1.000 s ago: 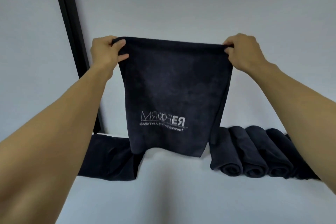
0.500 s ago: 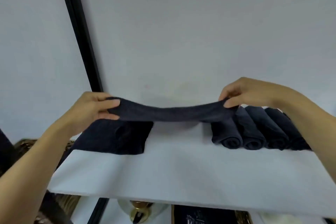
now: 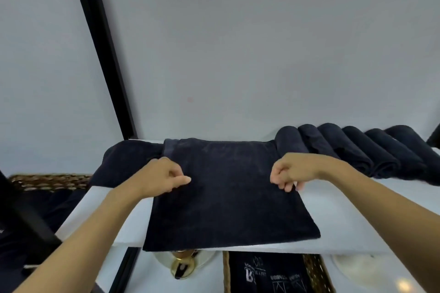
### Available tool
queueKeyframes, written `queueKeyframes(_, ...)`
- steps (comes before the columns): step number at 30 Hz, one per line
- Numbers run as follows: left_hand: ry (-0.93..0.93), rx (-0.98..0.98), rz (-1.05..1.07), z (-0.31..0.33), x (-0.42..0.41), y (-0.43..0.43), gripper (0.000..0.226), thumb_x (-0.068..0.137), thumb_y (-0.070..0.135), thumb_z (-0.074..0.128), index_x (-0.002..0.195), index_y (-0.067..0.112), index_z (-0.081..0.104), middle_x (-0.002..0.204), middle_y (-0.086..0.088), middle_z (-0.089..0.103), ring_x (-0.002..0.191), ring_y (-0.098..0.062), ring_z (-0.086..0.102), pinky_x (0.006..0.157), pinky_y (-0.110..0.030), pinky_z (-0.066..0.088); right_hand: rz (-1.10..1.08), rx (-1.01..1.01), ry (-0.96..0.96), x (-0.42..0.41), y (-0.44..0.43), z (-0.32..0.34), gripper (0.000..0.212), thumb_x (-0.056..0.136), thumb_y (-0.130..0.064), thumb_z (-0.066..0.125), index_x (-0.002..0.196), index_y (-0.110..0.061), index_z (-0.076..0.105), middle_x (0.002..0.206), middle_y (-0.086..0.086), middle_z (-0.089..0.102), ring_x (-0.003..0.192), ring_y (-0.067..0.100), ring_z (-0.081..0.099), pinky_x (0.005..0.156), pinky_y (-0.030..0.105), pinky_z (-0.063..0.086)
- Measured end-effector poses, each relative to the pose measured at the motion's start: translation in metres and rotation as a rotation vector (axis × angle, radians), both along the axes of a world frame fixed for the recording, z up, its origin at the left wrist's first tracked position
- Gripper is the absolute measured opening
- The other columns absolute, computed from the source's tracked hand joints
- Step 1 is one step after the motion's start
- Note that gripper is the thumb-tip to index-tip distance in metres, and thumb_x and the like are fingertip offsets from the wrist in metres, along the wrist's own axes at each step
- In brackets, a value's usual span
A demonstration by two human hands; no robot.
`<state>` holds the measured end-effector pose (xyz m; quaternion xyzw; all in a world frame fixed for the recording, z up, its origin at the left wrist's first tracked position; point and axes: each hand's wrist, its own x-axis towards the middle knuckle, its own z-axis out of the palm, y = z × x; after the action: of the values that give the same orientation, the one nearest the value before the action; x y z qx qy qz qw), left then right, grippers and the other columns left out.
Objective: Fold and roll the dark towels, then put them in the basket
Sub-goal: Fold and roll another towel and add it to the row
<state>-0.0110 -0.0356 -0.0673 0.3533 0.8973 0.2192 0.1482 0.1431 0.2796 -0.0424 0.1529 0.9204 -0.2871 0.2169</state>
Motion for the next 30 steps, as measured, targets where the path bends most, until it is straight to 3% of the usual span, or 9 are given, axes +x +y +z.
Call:
queueKeyframes(5,0.149,0.128,0.161,-0.009,-0.061,0.058,0.011,0.091,0.031,0.061,0.097,0.025,0.069,0.104,0.008,0.069,0.094,-0.011,0.062,0.087,-0.032,0.051,-0.286,0.069,0.300,-0.062,0.022,-0.005,0.020,0.094,-0.005,0.050,0.105,-0.012,0.064,0.098,0.010,0.068,0.079,0.016,0.067,0.057,0.022,0.055)
queueKeyframes(10,0.135,-0.119,0.301,-0.032,-0.112,0.084,0.035,0.090,0.041,0.059,0.118,0.021,0.057,0.116,-0.001,0.062,0.107,-0.023,0.055,0.089,-0.040,0.050,-0.332,0.133,0.150,-0.123,0.039,-0.032,0.032,0.093,-0.001,0.047,0.124,-0.007,0.053,0.100,0.019,0.067,0.083,0.031,0.071,0.073,0.040,0.061)
queueKeyframes(13,0.126,-0.095,0.336,-0.034,-0.130,0.090,0.039,0.086,0.046,0.065,0.108,0.014,0.062,0.110,-0.002,0.064,0.102,-0.023,0.056,0.088,-0.039,0.050,-0.277,0.253,0.100,-0.149,0.044,-0.042,0.009,0.093,-0.011,0.051,0.096,-0.004,0.056,0.083,0.013,0.063,0.067,0.027,0.064,0.054,0.030,0.055)
queueKeyframes(15,0.047,-0.020,0.356,-0.032,-0.138,0.095,0.040,0.084,0.041,0.070,0.111,0.012,0.065,0.114,-0.003,0.065,0.103,-0.021,0.058,0.087,-0.033,0.048,-0.280,0.259,0.065,-0.161,0.048,-0.043,0.023,0.093,-0.020,0.059,0.076,-0.007,0.051,0.074,0.008,0.056,0.056,0.020,0.054,0.045,0.025,0.046)
queueKeyframes(17,-0.079,0.072,0.412,-0.028,-0.144,0.099,0.049,0.080,0.029,0.077,0.121,0.007,0.063,0.126,-0.006,0.061,0.115,-0.024,0.056,0.093,-0.030,0.043,-0.278,0.244,0.033,-0.169,0.054,-0.044,0.027,0.091,-0.023,0.065,0.073,-0.008,0.051,0.074,0.008,0.055,0.056,0.019,0.052,0.043,0.024,0.044)
queueKeyframes(20,-0.230,0.208,0.553,-0.023,-0.155,0.095,0.030,0.072,0.013,0.083,0.096,0.003,0.069,0.107,-0.011,0.069,0.103,-0.028,0.063,0.093,-0.037,0.050,-0.210,0.301,0.045,-0.178,0.061,-0.042,0.020,0.088,-0.021,0.069,0.093,-0.004,0.062,0.092,0.011,0.066,0.070,0.024,0.060,0.060,0.030,0.053)
queueKeyframes(23,-0.282,0.297,0.652,-0.017,-0.166,0.085,0.025,0.071,0.010,0.083,0.088,-0.005,0.071,0.088,-0.014,0.071,0.083,-0.028,0.065,0.077,-0.038,0.056,-0.162,0.340,0.095,-0.180,0.064,-0.040,0.028,0.087,-0.024,0.068,0.103,-0.001,0.066,0.104,0.009,0.067,0.091,0.026,0.064,0.077,0.034,0.051)
queueKeyframes(27,-0.124,0.251,0.678,-0.023,-0.169,0.078,0.023,0.077,0.014,0.078,0.074,0.000,0.060,0.078,-0.013,0.063,0.072,-0.025,0.058,0.058,-0.030,0.045,-0.204,0.508,0.222,-0.178,0.059,-0.049,0.028,0.093,-0.039,0.058,0.094,-0.011,0.056,0.092,0.003,0.059,0.085,0.023,0.057,0.066,0.032,0.043)
queueKeyframes(30,-0.054,0.041,0.617,-0.032,-0.169,0.086,0.023,0.081,0.022,0.069,0.073,0.007,0.054,0.082,-0.009,0.060,0.078,-0.026,0.057,0.073,-0.036,0.048,-0.266,0.623,0.116,-0.177,0.052,-0.066,0.022,0.098,-0.038,0.048,0.094,-0.017,0.055,0.077,-0.003,0.049,0.080,0.020,0.050,0.075,0.034,0.035)
